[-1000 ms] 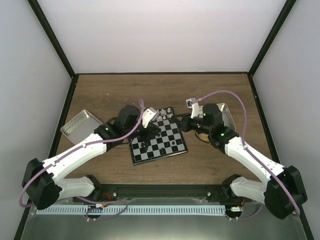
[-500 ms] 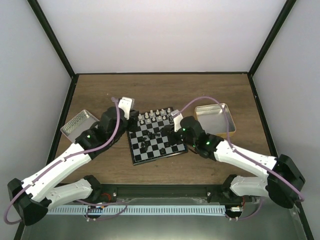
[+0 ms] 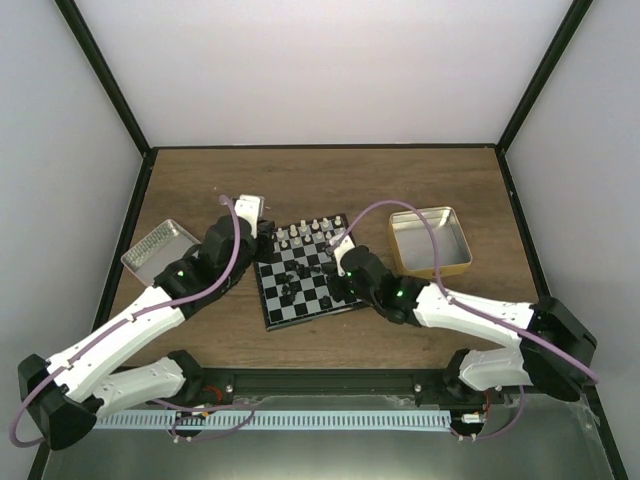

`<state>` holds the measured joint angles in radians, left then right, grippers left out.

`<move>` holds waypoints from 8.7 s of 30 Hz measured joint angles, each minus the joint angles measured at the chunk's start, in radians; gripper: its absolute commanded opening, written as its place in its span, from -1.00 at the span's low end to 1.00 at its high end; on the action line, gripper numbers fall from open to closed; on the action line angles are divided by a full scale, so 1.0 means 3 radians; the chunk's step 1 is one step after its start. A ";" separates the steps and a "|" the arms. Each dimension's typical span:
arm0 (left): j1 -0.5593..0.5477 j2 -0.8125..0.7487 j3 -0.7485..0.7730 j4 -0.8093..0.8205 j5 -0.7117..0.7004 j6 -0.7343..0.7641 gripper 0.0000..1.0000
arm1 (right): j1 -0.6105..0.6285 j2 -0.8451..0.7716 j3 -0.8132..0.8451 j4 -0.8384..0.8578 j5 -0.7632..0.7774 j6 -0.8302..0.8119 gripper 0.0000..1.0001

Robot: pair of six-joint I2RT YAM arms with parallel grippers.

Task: Set up the chess pieces on the board
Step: Place the chess piece on the chessboard.

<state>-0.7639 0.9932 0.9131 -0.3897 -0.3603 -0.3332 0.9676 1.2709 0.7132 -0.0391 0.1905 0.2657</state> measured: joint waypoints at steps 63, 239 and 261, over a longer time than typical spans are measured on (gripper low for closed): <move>0.0001 -0.0001 -0.0024 0.0018 -0.0055 -0.0175 -0.64 | 0.0952 0.0685 0.0385 -0.0112 0.0506 0.0005 0.06; 0.0566 -0.0294 -0.0623 0.1900 0.2502 -0.2436 -0.81 | -0.0581 -0.0319 0.0043 0.2014 -0.2139 0.2042 -0.26; 0.0566 -0.0240 -0.0689 0.2125 0.2556 -0.2557 -0.66 | -0.0581 -0.0174 0.0098 0.2258 -0.2112 0.2407 -0.86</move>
<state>-0.5941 0.9211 0.7063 0.2478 0.4065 -1.1004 0.7933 1.2186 0.7425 0.6384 -0.4431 0.9878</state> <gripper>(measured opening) 0.178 0.158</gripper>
